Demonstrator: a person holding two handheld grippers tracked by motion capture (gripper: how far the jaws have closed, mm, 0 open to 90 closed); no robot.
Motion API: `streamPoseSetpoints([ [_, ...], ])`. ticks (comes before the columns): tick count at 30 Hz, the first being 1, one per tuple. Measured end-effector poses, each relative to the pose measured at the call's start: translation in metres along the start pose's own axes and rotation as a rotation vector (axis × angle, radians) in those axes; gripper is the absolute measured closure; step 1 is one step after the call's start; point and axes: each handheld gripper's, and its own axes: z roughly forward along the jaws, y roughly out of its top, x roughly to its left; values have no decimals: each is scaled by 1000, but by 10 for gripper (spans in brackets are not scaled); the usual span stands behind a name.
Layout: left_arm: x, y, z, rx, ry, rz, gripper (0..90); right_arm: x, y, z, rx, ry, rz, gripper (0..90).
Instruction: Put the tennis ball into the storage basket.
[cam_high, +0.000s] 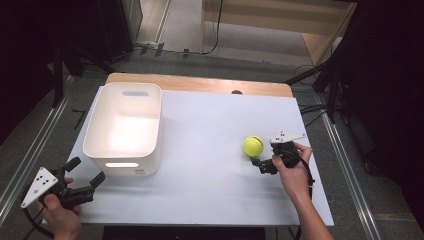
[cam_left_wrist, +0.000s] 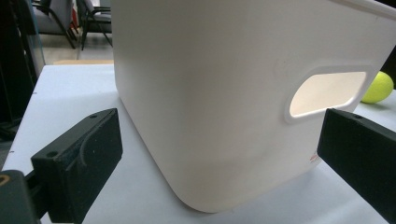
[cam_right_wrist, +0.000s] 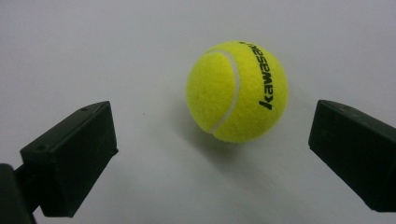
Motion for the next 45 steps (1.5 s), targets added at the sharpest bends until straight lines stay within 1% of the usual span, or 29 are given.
streamPoseSetpoints([
  [1, 0, 0, 0, 1, -1, 1, 2, -1, 3, 2, 15, 1, -11, 0],
  [2, 0, 0, 0, 1, -1, 1, 2, -1, 5, 3, 30, -3, -10, 0],
  [3, 0, 0, 0, 1, -1, 1, 2, -1, 5, 3, 30, -3, -10, 0],
  [4, 0, 0, 0, 2, -2, 3, 2, -4, 9, 7, 47, -2, -26, 0],
  [6, 0, 0, 0, 2, -4, 3, 2, -7, 12, 10, 70, 5, -16, 0],
  [9, -1, 0, 0, 3, -7, 4, 2, -10, 16, 14, 102, 15, -18, 0],
  [10, -1, 0, 0, 3, -7, 4, 2, -10, 16, 14, 102, 15, -18, 0],
  [12, -1, 0, 0, 4, -9, 3, 2, -12, 19, 17, 130, 27, -7, 0],
  [13, -1, 0, 0, 4, -10, 2, 2, -13, 21, 18, 136, 31, -19, 0],
  [15, -1, 0, 0, 3, -11, 1, 2, -13, 24, 20, 154, 25, -21, 0],
  [16, -1, 0, 0, 3, -11, 0, 2, -13, 25, 21, 157, 32, -28, 0],
  [17, -1, 0, 0, 3, -11, 0, 2, -13, 25, 21, 157, 32, -28, 0],
  [18, -1, 0, 0, 4, -10, 2, 2, -13, 27, 23, 169, 38, -22, 0],
  [19, -1, 0, 0, 4, -10, 2, 2, -14, 29, 24, 182, 35, -30, 0],
  [21, 0, 0, 0, 5, -11, 4, 2, -15, 30, 28, 202, 30, -20, 0],
  [23, 0, 0, 0, 5, -11, 4, 2, -17, 31, 32, 218, 32, -23, 0],
  [25, -1, 0, 0, 4, -11, 1, 2, -19, 31, 36, 241, 28, -11, 0],
  [26, -1, 0, 0, 3, -12, 0, 2, -20, 31, 38, 244, 32, -13, 4],
  [27, -1, 0, 0, 3, -12, 0, 2, -21, 31, 40, 243, 31, -9, 41],
  [33, -1, 0, 0, 5, -13, 1, 2, -23, 32, 46, 252, 36, -5, 44],
  [34, -1, 0, 0, 5, -13, 1, 2, -24, 32, 49, 252, 45, -10, 47],
  [36, -1, 0, -1, 5, -14, 0, 2, -24, 33, 51, 257, 41, -3, 50],
  [39, -1, 0, -1, 5, -13, 0, 2, -24, 33, 53, 258, 40, 0, 79],
  [40, -1, 0, -1, 4, -12, 0, 2, -24, 33, 54, 261, 31, 0, 111],
  [42, -1, 0, -1, 5, -12, 1, 2, -25, 33, 55, 257, 23, 9, 114],
  [45, -1, 0, -1, 5, -12, 0, 2, -26, 33, 56, 252, 32, 11, 117],
])
